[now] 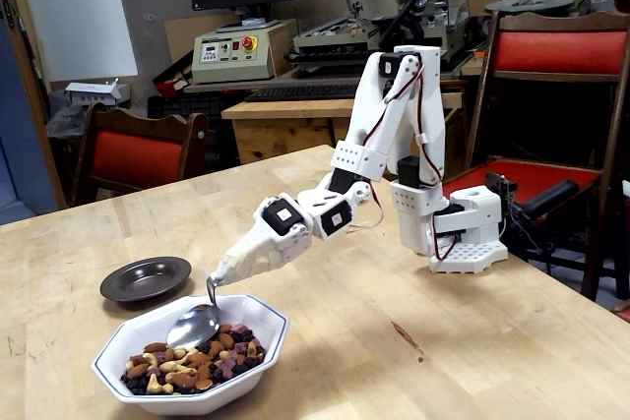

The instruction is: Use spoon to take food

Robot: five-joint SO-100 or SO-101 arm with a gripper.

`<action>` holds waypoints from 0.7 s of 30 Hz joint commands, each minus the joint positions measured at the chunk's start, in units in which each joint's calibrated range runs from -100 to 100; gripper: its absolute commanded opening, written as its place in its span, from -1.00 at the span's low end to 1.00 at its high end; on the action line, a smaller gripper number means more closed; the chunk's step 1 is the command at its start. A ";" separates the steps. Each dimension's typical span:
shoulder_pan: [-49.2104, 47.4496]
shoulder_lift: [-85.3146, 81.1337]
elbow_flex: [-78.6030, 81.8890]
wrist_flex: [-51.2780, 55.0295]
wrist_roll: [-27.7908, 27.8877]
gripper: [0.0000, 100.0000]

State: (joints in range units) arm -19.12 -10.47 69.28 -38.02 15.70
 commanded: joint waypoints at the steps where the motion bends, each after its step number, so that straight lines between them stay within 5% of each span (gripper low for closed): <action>1: 0.68 -1.30 0.27 -0.39 2.59 -0.91; 21: -0.06 -1.30 0.36 0.00 6.20 -0.92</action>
State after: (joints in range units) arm -19.27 -10.47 69.80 -37.86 21.86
